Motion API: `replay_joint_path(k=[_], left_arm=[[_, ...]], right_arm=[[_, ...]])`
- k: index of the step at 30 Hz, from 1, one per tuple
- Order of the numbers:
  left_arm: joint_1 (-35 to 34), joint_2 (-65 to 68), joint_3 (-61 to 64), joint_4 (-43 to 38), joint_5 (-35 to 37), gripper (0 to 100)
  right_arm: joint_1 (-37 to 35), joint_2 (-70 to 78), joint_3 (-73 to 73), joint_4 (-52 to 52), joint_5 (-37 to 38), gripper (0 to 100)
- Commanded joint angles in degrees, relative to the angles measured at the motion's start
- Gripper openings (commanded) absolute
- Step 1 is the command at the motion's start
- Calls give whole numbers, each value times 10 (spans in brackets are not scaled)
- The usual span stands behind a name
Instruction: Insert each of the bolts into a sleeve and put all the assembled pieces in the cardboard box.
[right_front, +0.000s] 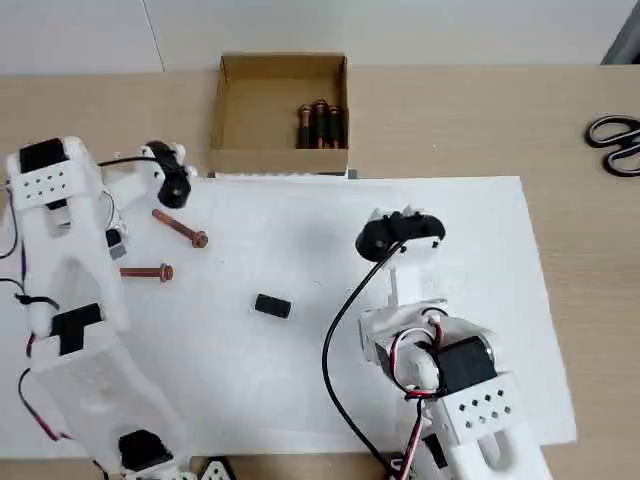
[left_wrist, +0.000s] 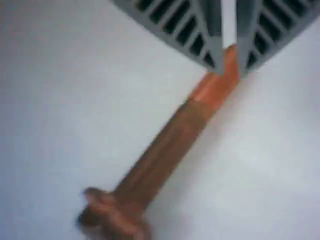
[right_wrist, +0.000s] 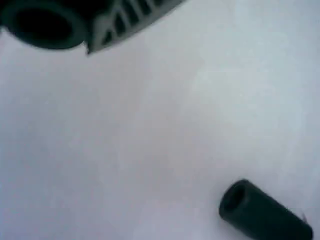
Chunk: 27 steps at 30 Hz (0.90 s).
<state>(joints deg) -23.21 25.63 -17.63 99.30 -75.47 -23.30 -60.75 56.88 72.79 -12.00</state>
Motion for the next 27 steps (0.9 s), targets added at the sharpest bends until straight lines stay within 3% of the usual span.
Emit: replay_joint_path(k=[1, 12, 15, 18, 27], left_arm=[[11, -11, 32, 11, -100, 6], [66, -11, 43, 11, -167, 9], [77, -11, 43, 11, -167, 63], [79, -11, 43, 11, -170, 107], [68, -11, 44, 11, -206, 107]], right_arm=[[2, -9, -4, -25, 0, 4], [1, -7, -2, -39, 2, 4], [5, -9, -2, -36, 2, 4], [5, -9, -2, -35, 2, 4], [5, -8, -2, -39, 2, 4]])
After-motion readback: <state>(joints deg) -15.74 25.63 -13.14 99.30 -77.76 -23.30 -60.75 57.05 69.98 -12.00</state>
